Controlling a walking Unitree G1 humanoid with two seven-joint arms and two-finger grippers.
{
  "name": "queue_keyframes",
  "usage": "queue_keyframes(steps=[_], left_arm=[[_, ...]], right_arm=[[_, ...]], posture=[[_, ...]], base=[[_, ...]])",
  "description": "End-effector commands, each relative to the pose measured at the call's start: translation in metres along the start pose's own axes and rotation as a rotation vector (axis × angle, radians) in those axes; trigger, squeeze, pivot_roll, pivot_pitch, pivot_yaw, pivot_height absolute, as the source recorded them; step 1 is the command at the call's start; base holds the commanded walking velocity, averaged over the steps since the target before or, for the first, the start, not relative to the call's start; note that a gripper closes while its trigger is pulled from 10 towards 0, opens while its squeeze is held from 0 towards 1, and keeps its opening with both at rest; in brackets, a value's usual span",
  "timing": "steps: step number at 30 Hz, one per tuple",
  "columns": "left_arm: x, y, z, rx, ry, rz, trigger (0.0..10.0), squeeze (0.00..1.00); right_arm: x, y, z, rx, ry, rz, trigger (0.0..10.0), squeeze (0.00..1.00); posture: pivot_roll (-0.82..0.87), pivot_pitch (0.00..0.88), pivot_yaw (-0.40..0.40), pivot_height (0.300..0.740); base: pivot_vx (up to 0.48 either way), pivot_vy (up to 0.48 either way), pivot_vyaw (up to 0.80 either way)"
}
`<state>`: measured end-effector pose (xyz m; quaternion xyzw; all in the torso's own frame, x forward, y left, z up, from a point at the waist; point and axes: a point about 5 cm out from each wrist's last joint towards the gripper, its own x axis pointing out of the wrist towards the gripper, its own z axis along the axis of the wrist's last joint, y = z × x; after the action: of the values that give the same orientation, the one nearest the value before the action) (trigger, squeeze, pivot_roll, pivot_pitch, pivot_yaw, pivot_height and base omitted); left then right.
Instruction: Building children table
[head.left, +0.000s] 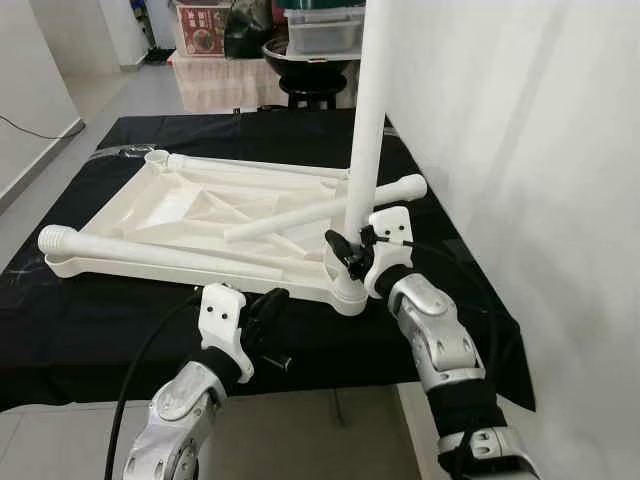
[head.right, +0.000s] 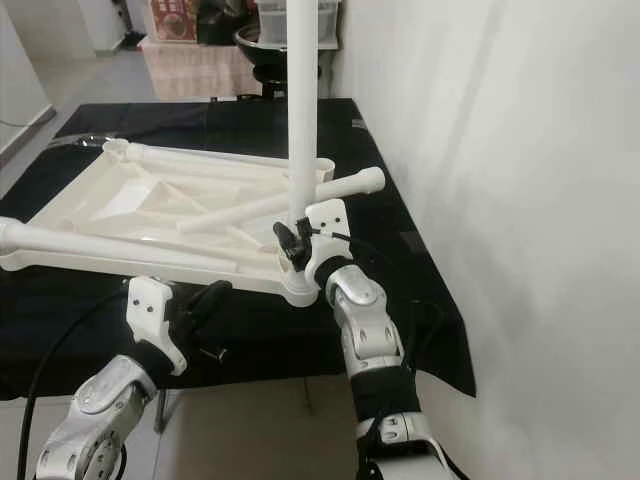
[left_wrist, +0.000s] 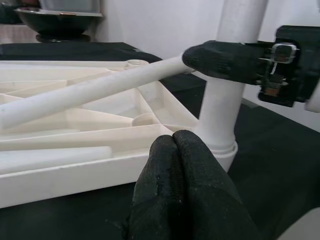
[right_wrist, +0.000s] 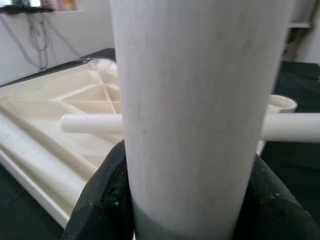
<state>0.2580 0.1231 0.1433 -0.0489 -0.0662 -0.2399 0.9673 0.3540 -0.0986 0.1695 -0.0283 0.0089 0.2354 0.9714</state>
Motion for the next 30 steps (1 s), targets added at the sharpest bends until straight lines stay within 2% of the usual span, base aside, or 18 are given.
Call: queue_keyframes(steps=[1, 2, 3, 5, 6, 7, 8, 12, 13, 15, 19, 20, 24, 25, 26, 27, 28, 30], left_arm=[[-0.001, 0.002, -0.003, 0.003, 0.01, 0.015, 10.0, 0.0], [-0.001, 0.002, -0.003, 0.003, 0.01, 0.015, 10.0, 0.0], [0.0, 0.002, -0.003, 0.002, 0.01, 0.015, 10.0, 0.0], [0.0, 0.002, -0.003, 0.002, 0.01, 0.015, 10.0, 0.0], [0.0, 0.001, -0.003, 0.0, 0.011, 0.01, 10.0, 0.0], [0.001, 0.001, -0.003, -0.002, 0.011, 0.006, 10.0, 0.0], [0.001, 0.001, -0.003, -0.003, 0.01, 0.004, 10.0, 0.0], [0.001, 0.001, -0.003, -0.004, 0.008, 0.005, 10.0, 0.0], [0.001, 0.001, -0.003, -0.004, 0.008, 0.005, 10.0, 0.0], [0.001, 0.001, -0.003, -0.004, 0.007, 0.007, 10.0, 0.0], [0.001, 0.0, -0.003, -0.005, 0.007, 0.007, 10.0, 0.0], [0.0, -0.001, -0.003, -0.007, 0.009, 0.004, 10.0, 0.0], [0.0, -0.002, -0.003, -0.006, 0.011, 0.003, 10.0, 0.0], [-0.001, -0.002, -0.003, -0.006, 0.012, 0.003, 10.0, 0.0], [-0.001, -0.002, -0.003, -0.006, 0.012, 0.003, 10.0, 0.0], [-0.001, -0.002, -0.003, -0.006, 0.012, 0.004, 10.0, 0.0], [-0.001, -0.002, -0.003, -0.005, 0.013, 0.004, 10.0, 0.0], [-0.001, -0.003, -0.003, -0.005, 0.013, 0.004, 10.0, 0.0]], right_arm=[[-0.004, 0.014, -0.016, 0.057, 0.087, 0.136, 10.0, 1.0], [-0.004, 0.014, -0.016, 0.057, 0.087, 0.136, 10.0, 1.0], [-0.005, 0.018, -0.01, 0.051, 0.072, 0.201, 10.0, 1.0], [-0.005, 0.018, -0.01, 0.051, 0.072, 0.201, 10.0, 1.0], [-0.004, 0.017, -0.001, 0.045, 0.058, 0.278, 10.0, 1.0], [-0.002, 0.016, 0.008, 0.008, 0.042, 0.377, 10.0, 0.81], [-0.001, 0.015, 0.019, -0.04, 0.017, 0.477, 10.0, 0.0], [-0.002, 0.013, 0.032, -0.102, 0.0, 0.666, 10.0, 0.0], [-0.002, 0.013, 0.032, -0.102, 0.0, 0.666, 10.0, 0.0], [-0.003, 0.01, 0.035, -0.141, 0.028, 0.809, 10.0, 0.0], [-0.004, 0.006, 0.035, -0.148, 0.058, 0.895, 10.0, 0.0], [-0.001, 0.0, 0.036, -0.127, 0.09, 0.931, 10.0, 0.0], [0.005, -0.006, 0.035, -0.107, 0.12, 0.935, 10.0, 0.0], [0.006, -0.007, 0.035, -0.103, 0.125, 0.933, 8.8, 0.0], [0.006, -0.008, 0.034, -0.101, 0.127, 0.937, 8.8, 0.0], [0.007, -0.01, 0.034, -0.101, 0.131, 0.934, 0.6, 0.0], [0.007, -0.011, 0.033, -0.099, 0.134, 0.93, 0.0, 0.0], [0.007, -0.014, 0.033, -0.092, 0.128, 0.914, 0.0, 0.0]], posture=[[0.01, 0.079, -0.034, 0.74], [0.01, 0.079, -0.034, 0.74], [0.0, 0.079, -0.035, 0.74], [0.0, 0.079, -0.035, 0.74], [0.0, 0.078, -0.034, 0.74], [0.0, 0.078, -0.036, 0.74], [0.0, 0.079, -0.037, 0.74], [0.0, 0.081, -0.037, 0.74], [0.0, 0.081, -0.037, 0.74], [0.01, 0.084, -0.038, 0.74], [0.01, 0.087, -0.036, 0.74], [0.02, 0.09, -0.037, 0.74], [0.02, 0.094, -0.038, 0.74], [0.02, 0.094, -0.038, 0.74], [0.02, 0.095, -0.038, 0.74], [0.03, 0.095, -0.04, 0.74], [0.03, 0.096, -0.04, 0.74], [0.03, 0.099, -0.038, 0.74]], base=[[0.0, 0.0, 0.0], [0.0, 0.0, 0.0], [0.0, 0.0, 0.0], [0.0, 0.0, 0.0], [0.0, 0.0, 0.0], [0.0, 0.0, 0.0], [0.0, 0.0, 0.0], [0.0, 0.0, 0.0], [0.0, 0.0, 0.0], [0.0, 0.0, 0.0], [0.0, 0.0, 0.0], [0.0, 0.0, 0.0], [0.0, 0.0, 0.0], [0.0, 0.0, 0.0], [0.0, 0.0, 0.0], [0.0, 0.0, 0.0], [0.0, 0.0, 0.0], [0.0, 0.0, 0.0]])
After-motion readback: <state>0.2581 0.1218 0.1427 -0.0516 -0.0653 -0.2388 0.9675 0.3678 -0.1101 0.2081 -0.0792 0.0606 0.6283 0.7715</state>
